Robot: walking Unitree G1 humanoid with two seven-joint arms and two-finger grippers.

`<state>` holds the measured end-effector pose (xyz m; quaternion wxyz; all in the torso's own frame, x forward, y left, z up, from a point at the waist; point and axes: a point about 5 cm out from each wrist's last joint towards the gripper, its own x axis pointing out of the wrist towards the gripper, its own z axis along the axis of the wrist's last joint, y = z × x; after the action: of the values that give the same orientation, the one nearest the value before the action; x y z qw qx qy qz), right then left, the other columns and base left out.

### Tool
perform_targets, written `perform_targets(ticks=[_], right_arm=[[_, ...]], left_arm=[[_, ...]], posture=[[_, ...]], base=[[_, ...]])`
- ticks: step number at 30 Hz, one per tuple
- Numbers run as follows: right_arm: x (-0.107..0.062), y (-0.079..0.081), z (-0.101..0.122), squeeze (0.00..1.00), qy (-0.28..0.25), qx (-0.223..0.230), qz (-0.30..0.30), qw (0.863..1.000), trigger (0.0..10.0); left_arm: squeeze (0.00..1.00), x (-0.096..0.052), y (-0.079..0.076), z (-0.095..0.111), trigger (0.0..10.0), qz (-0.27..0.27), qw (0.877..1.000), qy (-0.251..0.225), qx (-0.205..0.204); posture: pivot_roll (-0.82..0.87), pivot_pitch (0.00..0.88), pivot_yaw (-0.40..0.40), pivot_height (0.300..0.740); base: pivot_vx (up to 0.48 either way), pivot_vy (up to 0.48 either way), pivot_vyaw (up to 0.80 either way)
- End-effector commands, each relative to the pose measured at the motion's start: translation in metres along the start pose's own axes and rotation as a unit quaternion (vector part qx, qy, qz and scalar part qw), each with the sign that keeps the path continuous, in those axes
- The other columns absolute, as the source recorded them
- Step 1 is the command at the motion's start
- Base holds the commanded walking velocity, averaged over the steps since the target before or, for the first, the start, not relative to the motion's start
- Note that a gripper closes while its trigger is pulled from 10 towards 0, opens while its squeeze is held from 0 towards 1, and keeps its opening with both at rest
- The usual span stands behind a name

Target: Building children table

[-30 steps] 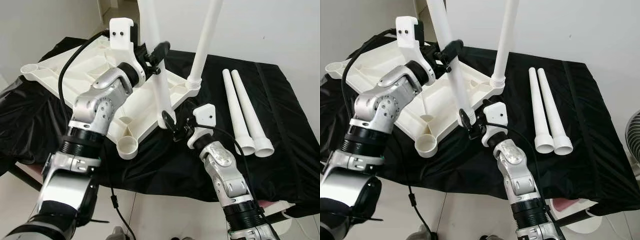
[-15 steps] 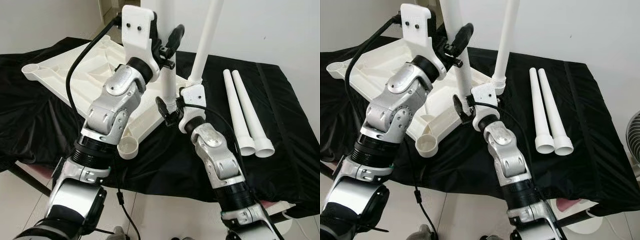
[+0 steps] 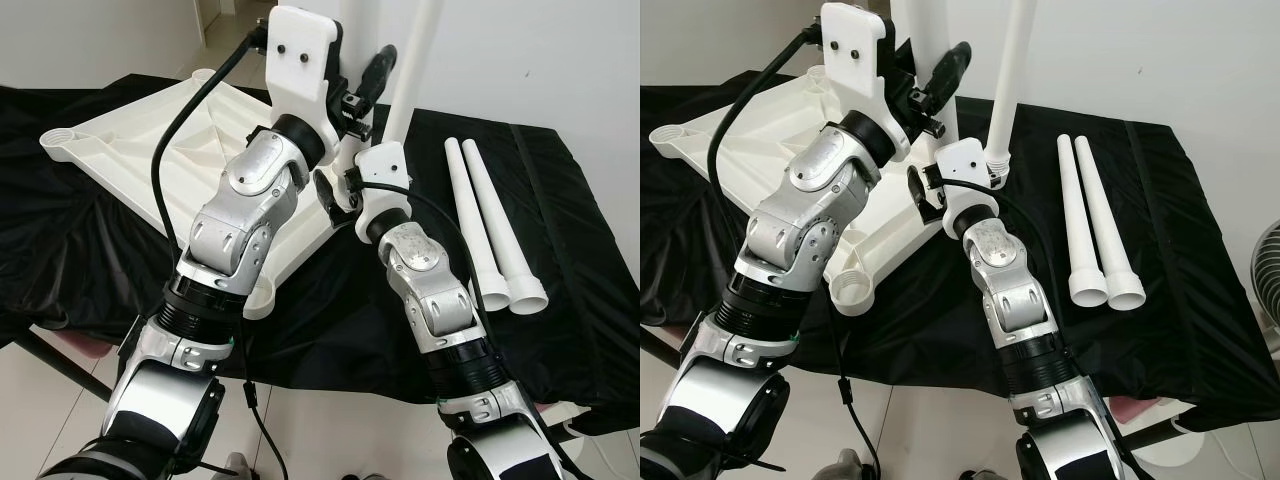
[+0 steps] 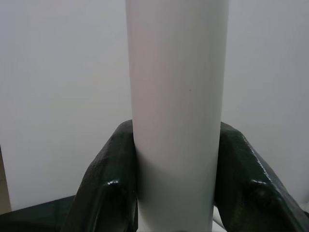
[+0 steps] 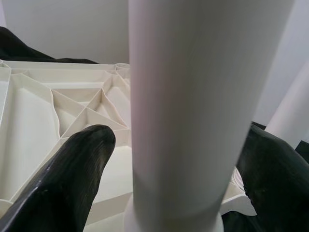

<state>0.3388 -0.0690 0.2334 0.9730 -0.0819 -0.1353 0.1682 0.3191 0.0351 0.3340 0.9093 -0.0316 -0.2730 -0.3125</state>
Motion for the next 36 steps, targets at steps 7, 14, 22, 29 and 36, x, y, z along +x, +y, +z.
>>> perform_targets(ticks=[7,14,22,29,36], right_arm=[[0.005,-0.001,0.002,0.0,0.004,-0.008,-0.008,1.0,6.7],[0.005,-0.001,0.001,0.0,0.009,-0.002,-0.005,1.0,0.0],[0.004,0.001,-0.005,0.0,0.02,-0.008,-0.001,1.0,0.0],[0.004,0.001,-0.009,0.0,0.027,-0.004,-0.006,1.0,0.0],[0.004,-0.003,-0.015,0.0,0.04,0.005,-0.026,0.999,10.0]], left_arm=[[0.0,0.0,-0.004,0.007,10.0,0.001,1.0,-0.021,0.01],[0.0,0.001,-0.005,0.006,10.0,0.002,1.0,-0.017,0.016],[0.0,0.0,-0.006,0.004,10.0,0.007,1.0,-0.011,0.021],[1.0,0.0,-0.006,0.003,10.0,0.009,1.0,-0.014,0.003],[1.0,-0.001,-0.003,0.004,10.0,0.013,0.999,-0.022,-0.045]], posture=[[0.14,0.077,-0.011,0.74],[0.14,0.075,-0.017,0.74],[0.14,0.06,-0.026,0.74],[0.15,0.041,-0.035,0.74],[0.15,0.029,-0.035,0.74]], base=[[0.0,0.0,0.0],[0.0,0.0,0.0],[0.0,0.0,0.0],[0.0,0.0,0.0],[0.0,0.0,0.0]])
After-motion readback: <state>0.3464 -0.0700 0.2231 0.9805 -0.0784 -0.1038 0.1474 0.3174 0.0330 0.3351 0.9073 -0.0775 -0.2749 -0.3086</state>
